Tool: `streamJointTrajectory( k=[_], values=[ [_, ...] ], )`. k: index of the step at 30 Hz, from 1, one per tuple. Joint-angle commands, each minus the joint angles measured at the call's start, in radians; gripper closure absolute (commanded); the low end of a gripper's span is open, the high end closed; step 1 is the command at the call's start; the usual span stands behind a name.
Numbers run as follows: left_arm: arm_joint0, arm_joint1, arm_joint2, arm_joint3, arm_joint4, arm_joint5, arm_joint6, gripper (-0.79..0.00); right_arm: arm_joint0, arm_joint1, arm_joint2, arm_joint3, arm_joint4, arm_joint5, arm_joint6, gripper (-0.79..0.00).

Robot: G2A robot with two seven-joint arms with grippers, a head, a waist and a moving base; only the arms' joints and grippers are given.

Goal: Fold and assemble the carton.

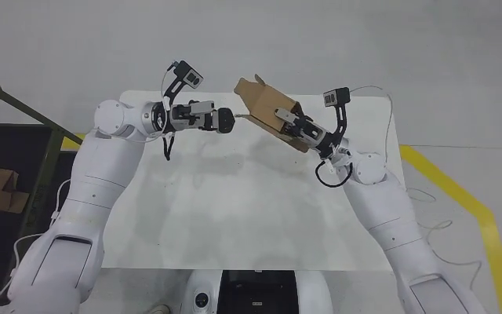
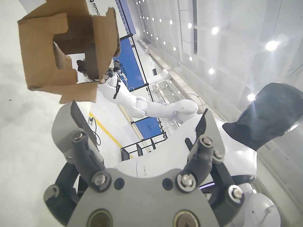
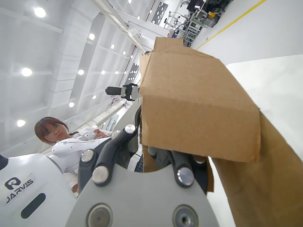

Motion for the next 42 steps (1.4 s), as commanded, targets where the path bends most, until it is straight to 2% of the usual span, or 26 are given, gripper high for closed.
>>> streamJointTrajectory(
  k=[1, 12, 20, 26, 35, 42],
  values=[
    [-0.004, -0.001, -0.001, 0.004, 0.002, 0.0, 0.0, -0.785, -0.003, -0.002, -0.009, -0.007, -0.008, 0.0, 0.003, 0.0],
    [-0.02, -0.003, -0.001, 0.023, 0.015, -0.002, -0.015, -0.785, -0.02, -0.008, -0.05, -0.045, -0.003, 0.0, 0.053, 0.0],
    [-0.006, 0.0, -0.029, 0.016, 0.002, -0.018, -0.009, -0.785, -0.018, -0.005, -0.017, -0.021, 0.005, -0.002, 0.027, 0.0],
    [0.005, 0.005, -0.053, 0.008, 0.012, -0.017, 0.004, -0.785, -0.018, 0.0, -0.01, -0.034, 0.014, -0.001, 0.084, 0.0],
    [-0.007, 0.001, -0.034, -0.014, 0.044, -0.018, 0.013, -0.785, -0.018, -0.005, -0.036, -0.041, 0.016, 0.002, 0.109, 0.0],
    [-0.02, -0.005, -0.011, -0.007, 0.061, -0.013, 0.005, -0.785, -0.009, -0.007, -0.025, -0.028, 0.01, 0.001, 0.062, 0.0]
  ],
)
